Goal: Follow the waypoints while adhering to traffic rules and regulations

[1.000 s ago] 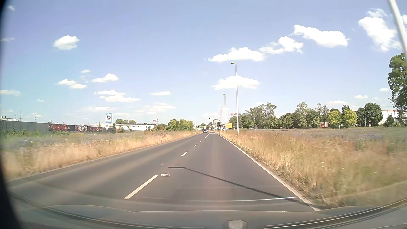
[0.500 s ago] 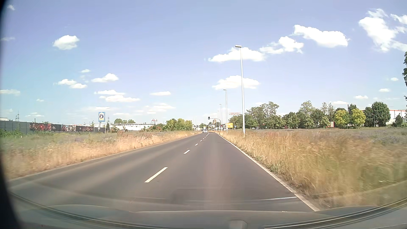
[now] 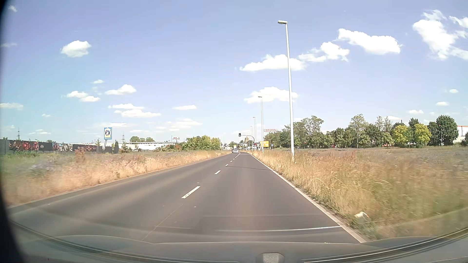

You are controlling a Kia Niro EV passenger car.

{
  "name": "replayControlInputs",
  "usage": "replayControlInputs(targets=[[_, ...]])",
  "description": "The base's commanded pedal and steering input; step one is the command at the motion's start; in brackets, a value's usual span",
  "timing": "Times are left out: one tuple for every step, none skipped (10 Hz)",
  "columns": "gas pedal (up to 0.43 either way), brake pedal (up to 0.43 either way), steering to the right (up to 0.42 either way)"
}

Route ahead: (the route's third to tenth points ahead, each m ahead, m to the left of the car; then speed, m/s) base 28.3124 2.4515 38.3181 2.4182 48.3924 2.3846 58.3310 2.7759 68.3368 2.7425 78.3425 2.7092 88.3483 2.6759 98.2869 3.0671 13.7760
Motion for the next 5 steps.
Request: replayControlInputs(targets=[[0.0, 0.03, 0.0], [0.0, 0.03, 0.0], [0.0, 0.03, -0.001], [0.0, 0.03, -0.001], [0.0, 0.03, -0.001]])
